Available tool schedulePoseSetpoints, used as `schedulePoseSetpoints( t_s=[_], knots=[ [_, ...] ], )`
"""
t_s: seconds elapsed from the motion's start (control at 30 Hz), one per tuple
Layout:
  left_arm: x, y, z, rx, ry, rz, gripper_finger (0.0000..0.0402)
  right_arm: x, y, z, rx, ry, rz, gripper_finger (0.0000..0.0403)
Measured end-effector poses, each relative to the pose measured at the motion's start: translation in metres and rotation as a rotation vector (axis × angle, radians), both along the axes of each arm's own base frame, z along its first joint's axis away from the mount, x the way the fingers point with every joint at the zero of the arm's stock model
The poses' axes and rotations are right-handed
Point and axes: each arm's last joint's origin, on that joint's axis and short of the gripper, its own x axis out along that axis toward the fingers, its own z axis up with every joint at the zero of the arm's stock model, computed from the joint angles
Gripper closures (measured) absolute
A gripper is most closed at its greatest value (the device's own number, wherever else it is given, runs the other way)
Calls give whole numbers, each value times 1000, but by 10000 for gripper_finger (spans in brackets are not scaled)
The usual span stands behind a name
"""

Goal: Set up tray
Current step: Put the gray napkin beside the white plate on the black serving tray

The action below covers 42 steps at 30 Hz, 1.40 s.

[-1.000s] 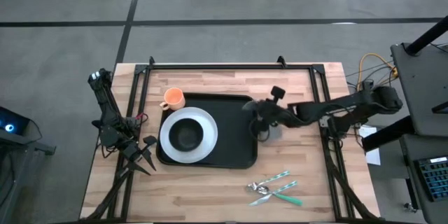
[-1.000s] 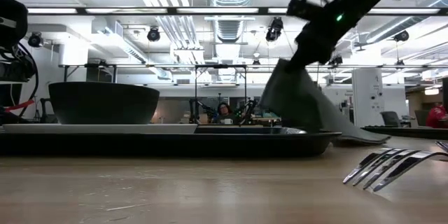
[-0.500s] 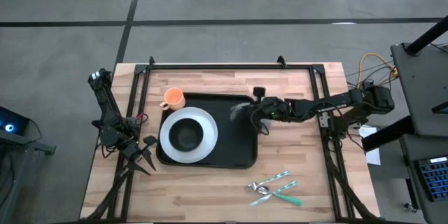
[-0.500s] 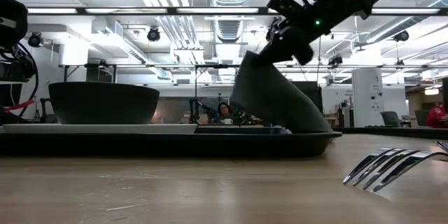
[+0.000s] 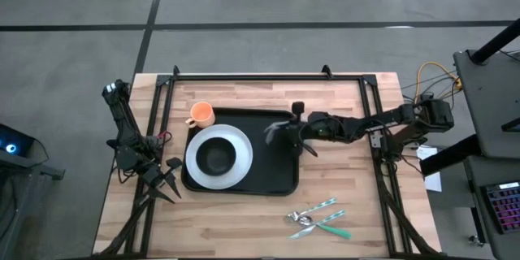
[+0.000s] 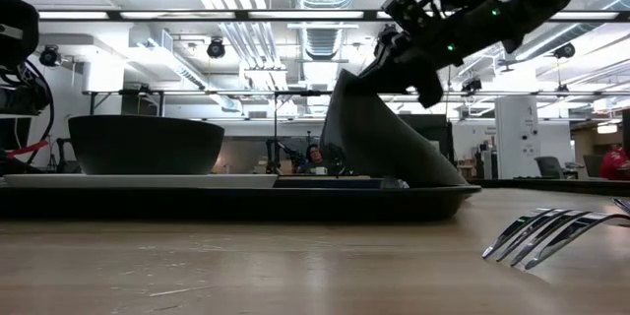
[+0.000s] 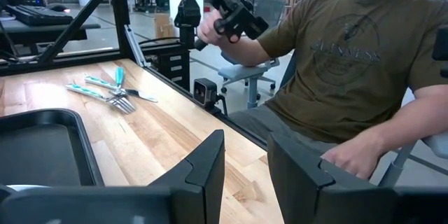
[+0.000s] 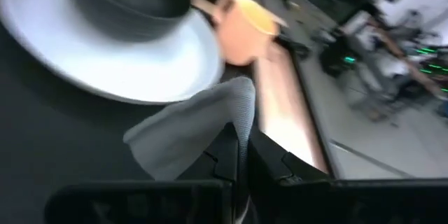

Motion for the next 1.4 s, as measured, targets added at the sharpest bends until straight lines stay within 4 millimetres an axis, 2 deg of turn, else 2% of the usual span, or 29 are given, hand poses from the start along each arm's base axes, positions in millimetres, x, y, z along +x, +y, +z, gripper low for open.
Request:
schedulePoseSetpoints(
  t_s=[0.23,0.37,0.47,0.67,0.8,0.97,1.07,1.17,1.4],
  knots=[
    [0,0,0,0,0,0,311,6,-7,14,-79,-84,-146,395],
    [0,0,0,0,0,0,311,8,-7,19,-104,-119,-116,395],
    [0,0,0,0,0,0,311,9,-5,18,-85,-119,-1,395],
    [0,0,0,0,0,0,311,12,4,6,0,-93,301,395],
    [0,0,0,0,0,0,311,17,8,-12,66,-42,444,395],
    [0,0,0,0,0,0,311,24,12,-43,135,52,524,395],
    [0,0,0,0,0,0,311,27,14,-55,148,86,529,395],
    [0,0,0,0,0,0,311,27,16,-57,180,93,527,394],
    [0,0,0,0,0,0,311,23,23,-47,301,97,540,394]
  ],
)
